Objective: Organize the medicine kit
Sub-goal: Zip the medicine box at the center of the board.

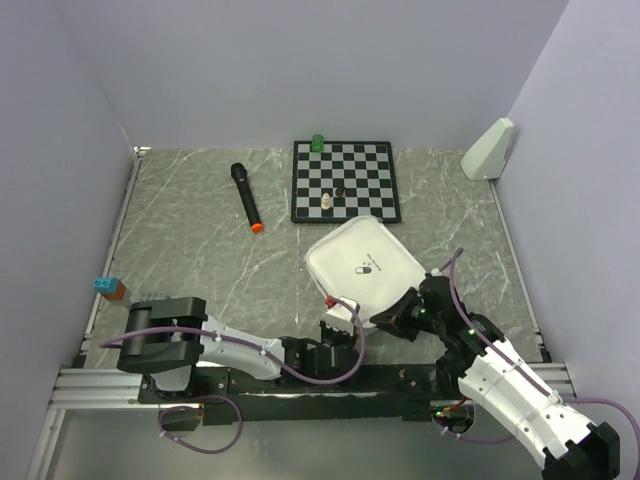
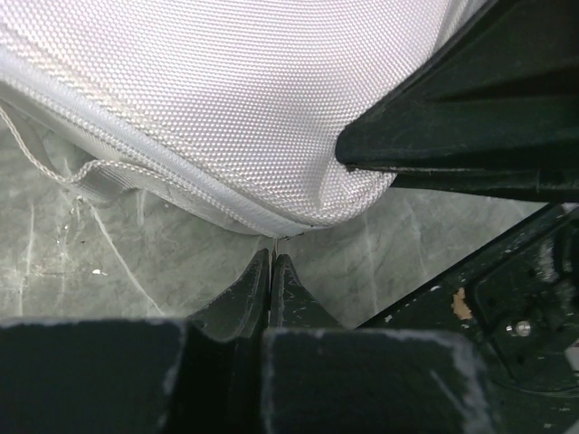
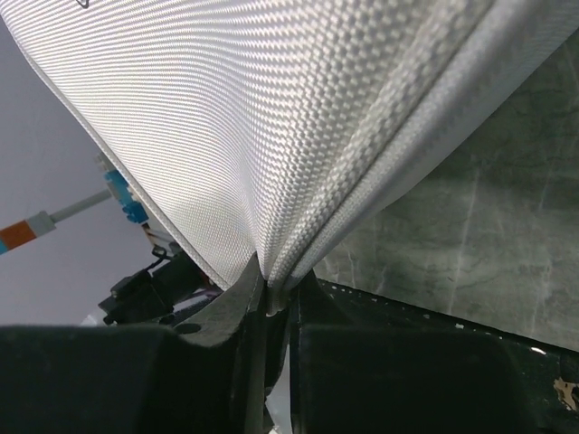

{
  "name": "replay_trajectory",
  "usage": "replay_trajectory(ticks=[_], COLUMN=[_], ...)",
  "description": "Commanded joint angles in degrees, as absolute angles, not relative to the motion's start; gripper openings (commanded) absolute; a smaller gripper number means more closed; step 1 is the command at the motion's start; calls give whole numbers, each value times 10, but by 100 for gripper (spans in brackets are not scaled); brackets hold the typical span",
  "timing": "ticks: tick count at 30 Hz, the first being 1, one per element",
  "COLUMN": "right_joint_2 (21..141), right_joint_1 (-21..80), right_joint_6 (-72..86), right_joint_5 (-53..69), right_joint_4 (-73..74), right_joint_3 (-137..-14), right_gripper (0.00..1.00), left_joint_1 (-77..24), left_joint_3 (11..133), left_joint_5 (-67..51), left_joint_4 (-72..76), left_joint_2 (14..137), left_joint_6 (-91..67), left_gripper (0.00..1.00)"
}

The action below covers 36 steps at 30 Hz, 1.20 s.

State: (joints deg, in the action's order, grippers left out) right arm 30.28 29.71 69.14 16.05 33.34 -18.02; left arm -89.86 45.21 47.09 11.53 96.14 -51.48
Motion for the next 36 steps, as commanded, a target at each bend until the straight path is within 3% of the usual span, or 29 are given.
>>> replay_trajectory(ticks=[1,26,27,31,36], right_joint_2=[319,269,265,272,275], right_joint_1=[302,303,303,303,304], right_joint_6=[628,628,631,635,631], right_joint_5=[150,162,161,176,179], right_joint_4=[370,385,381,355,353], right_joint_3=[-190,-185,-185,-187,-202], right_gripper=[0,0,3,37,53], left_joint_1=[-845,-748,-751,-782,-830], left_joint_3=[409,360,355,354,392], left_joint_5=[534,572,573,585,598], left_joint_4=[72,43,37,21,-15], left_joint_2=[924,882,881,881,916], left_joint_6=[-554,-562,-568,-584,-598], left_gripper=[1,1,1,1,1])
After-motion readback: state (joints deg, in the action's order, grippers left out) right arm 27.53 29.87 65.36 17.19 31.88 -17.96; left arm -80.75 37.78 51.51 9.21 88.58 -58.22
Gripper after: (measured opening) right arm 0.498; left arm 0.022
